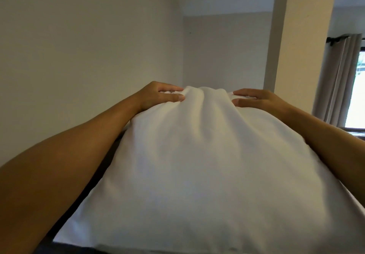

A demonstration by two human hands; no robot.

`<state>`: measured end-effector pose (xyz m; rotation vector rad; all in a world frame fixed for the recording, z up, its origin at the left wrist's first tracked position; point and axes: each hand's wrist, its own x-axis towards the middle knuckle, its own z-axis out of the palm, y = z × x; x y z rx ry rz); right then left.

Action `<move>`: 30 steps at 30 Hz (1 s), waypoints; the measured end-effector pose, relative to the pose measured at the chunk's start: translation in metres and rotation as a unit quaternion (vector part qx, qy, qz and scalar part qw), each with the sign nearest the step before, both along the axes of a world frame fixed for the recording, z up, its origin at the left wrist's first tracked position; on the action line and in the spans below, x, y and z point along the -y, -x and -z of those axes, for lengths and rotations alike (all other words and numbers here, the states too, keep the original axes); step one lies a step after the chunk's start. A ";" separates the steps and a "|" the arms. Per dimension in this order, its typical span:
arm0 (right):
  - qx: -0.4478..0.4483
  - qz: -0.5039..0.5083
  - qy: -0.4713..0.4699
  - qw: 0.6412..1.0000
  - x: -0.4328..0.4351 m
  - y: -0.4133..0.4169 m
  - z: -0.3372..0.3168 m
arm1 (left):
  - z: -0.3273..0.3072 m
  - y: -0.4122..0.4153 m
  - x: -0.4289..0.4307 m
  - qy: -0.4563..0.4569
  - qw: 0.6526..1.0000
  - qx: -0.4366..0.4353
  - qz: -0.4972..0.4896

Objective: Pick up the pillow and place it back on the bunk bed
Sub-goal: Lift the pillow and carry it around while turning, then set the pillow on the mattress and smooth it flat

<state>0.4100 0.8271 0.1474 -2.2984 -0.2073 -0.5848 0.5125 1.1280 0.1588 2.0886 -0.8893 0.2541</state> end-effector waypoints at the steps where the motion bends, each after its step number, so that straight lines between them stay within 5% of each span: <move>1: 0.002 0.009 0.001 1.000 -0.003 -0.007 0.004 | 0.002 -0.011 -0.001 -0.002 1.000 -0.005 0.008; 15: -0.019 0.095 -0.041 0.994 -0.039 -0.093 0.098 | 0.073 -0.144 -0.009 -0.040 0.996 -0.020 0.082; 30: -0.112 0.106 0.001 0.988 -0.054 -0.128 0.185 | 0.173 -0.187 -0.021 -0.067 0.990 -0.083 0.092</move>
